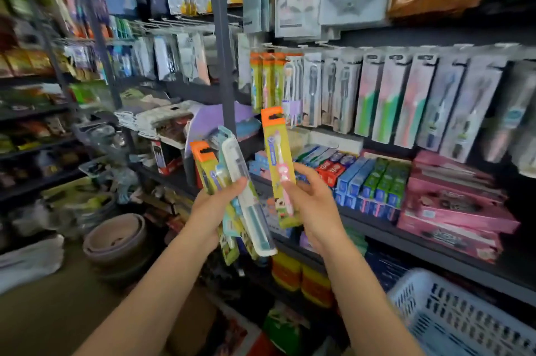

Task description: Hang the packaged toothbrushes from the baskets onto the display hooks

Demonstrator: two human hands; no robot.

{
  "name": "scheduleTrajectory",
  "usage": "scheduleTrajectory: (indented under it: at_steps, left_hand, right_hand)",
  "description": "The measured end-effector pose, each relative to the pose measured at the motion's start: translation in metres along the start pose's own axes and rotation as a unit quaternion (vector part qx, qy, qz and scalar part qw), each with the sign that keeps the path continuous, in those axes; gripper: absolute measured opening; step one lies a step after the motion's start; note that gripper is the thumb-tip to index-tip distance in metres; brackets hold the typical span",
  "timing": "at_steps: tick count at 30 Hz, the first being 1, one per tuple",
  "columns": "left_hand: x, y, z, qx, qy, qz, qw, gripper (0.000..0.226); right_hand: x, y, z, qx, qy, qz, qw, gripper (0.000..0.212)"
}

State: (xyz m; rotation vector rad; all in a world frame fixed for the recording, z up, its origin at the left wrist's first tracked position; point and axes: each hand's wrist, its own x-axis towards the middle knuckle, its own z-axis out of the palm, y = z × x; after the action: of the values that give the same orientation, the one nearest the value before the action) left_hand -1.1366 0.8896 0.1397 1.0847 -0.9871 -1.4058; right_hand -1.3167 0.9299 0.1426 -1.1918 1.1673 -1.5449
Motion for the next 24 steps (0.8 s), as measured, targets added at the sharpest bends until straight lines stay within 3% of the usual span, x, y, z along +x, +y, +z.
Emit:
scheduleTrajectory:
  at_steps: [4,7,12,24]
  left_hand:
    - [0.071,0.036,0.006,0.020,-0.036,0.027,0.999,0.051]
    - [0.130,0.051,0.001,0.007,-0.031,0.044,0.999,0.036]
    - [0.209,0.065,-0.011,-0.028,-0.055,0.052,0.997,0.030]
    - [0.350,0.105,-0.038,-0.050,-0.188,0.052,0.979,0.035]
  right_hand:
    - [0.094,0.003,0.022,0.014,0.002,0.019,1.000,0.021]
    - [0.162,0.001,0.038,-0.033,0.025,0.028,0.999,0.015]
    - [0.246,-0.009,0.069,-0.110,0.036,-0.010,0.993,0.010]
    - [0.359,-0.010,0.123,-0.154,0.222,-0.054,0.961,0.018]
